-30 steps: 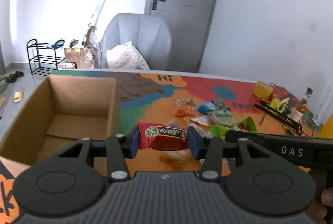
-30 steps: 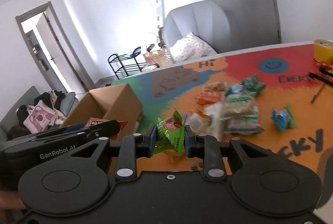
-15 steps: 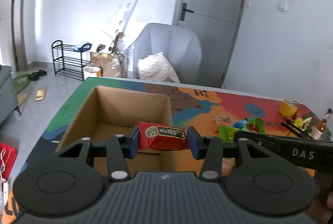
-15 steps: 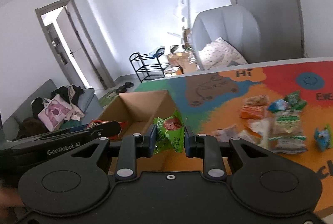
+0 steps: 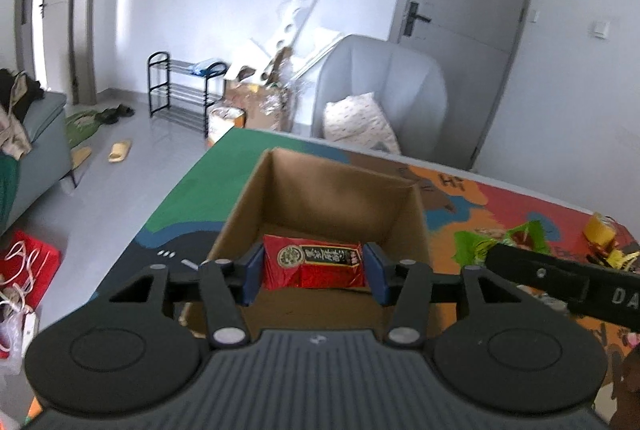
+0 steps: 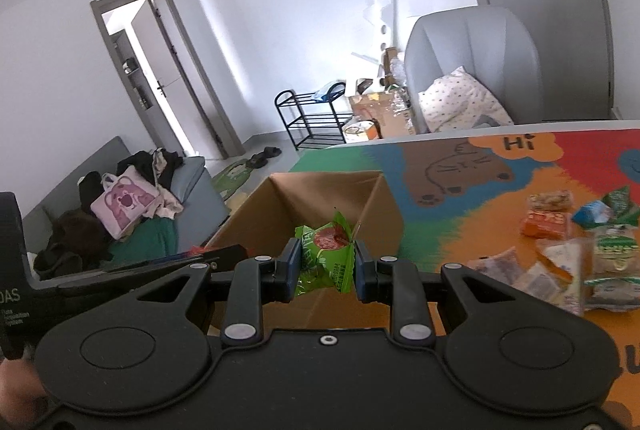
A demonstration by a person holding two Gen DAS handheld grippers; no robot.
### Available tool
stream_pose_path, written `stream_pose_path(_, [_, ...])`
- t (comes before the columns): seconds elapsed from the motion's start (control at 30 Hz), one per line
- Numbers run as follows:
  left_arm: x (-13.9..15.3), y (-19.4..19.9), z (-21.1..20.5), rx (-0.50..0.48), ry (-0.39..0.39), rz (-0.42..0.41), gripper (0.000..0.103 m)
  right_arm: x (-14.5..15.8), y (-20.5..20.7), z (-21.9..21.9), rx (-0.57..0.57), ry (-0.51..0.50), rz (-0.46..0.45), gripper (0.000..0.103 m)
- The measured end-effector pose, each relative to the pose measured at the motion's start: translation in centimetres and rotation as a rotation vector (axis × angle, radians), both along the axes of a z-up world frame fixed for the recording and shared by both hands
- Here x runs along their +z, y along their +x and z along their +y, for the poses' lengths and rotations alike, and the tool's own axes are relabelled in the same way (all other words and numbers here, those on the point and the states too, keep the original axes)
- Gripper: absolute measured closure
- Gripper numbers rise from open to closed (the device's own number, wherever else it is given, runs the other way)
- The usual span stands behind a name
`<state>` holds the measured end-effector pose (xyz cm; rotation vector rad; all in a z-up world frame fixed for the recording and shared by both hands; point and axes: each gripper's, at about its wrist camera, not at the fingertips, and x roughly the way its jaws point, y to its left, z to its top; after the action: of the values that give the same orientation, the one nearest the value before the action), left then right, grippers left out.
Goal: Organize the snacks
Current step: 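Carry both packets over the cardboard box and open both tools to drop them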
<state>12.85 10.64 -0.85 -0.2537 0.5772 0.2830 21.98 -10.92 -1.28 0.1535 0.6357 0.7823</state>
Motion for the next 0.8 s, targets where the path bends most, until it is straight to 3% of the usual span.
stream_pose_path(0.2, [0.1, -0.8, 0.7, 0.018, -0.001, -0.020, 0.034, 0.5, 0.3, 1.8, 0.026, 0.008, 0.002, 0.078])
stream_pose_path(0.43, [0.2, -1.5, 1.6, 0.053, -0.009, -0.025, 0.025, 0.6, 0.9, 3.4, 0.068, 0.042, 0.024, 0.077])
stream_pose_path(0.53, [0.3, -1.8, 2.0, 0.070, -0.007, -0.019, 0.018, 0.5, 1.1, 3.5, 0.095, 0.062, 0.045, 0.068])
stream_pose_path(0.6, [0.2, -1.9, 2.2, 0.083, -0.014, -0.006, 0.012, 0.6, 1.1, 3.3, 0.098, 0.059, 0.041, 0.053])
stream_pose_path(0.8, [0.1, -1.7, 2.2, 0.110, -0.043, 0.029, 0.010, 0.7, 0.9, 1.1, 0.037, 0.049, 0.024, 0.030])
